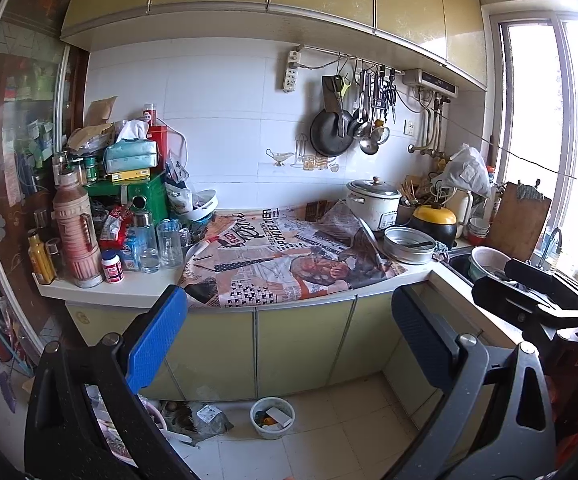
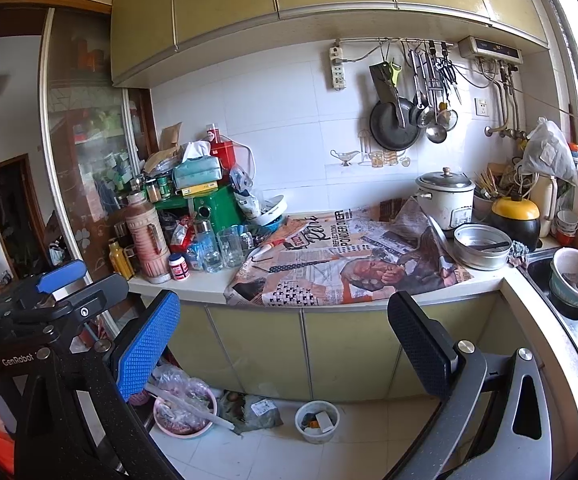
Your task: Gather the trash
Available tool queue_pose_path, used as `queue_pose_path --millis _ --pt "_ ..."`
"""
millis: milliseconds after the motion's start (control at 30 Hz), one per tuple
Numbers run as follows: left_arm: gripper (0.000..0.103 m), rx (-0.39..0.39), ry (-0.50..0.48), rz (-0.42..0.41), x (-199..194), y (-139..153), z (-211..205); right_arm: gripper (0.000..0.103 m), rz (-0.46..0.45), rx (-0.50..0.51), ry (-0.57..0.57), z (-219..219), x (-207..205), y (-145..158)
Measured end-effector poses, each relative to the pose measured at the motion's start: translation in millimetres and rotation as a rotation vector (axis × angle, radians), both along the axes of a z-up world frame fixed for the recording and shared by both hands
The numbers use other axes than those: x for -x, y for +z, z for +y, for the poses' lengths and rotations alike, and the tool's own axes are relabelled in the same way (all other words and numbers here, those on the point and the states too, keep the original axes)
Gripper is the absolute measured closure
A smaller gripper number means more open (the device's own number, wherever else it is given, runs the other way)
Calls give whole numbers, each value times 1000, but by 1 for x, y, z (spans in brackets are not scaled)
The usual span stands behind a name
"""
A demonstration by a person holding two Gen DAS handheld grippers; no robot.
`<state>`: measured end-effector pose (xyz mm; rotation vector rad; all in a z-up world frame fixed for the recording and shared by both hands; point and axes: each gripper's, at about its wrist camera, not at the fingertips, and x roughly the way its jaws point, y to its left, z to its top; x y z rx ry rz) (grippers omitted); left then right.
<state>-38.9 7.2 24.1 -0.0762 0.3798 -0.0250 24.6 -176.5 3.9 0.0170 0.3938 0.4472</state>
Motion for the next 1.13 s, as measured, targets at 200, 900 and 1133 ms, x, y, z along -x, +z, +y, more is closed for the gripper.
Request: queue_pose_path --millis 200,900,1133 --pt "1 13 -6 9 -2 0 -1 0 13 0 -9 2 1 -2" --pt "1 46 8 39 -14 -6 0 0 41 5 -7 9 -4 -5" --pt "1 46 20 71 -28 -16 1 0 72 3 -10 13 -18 -12"
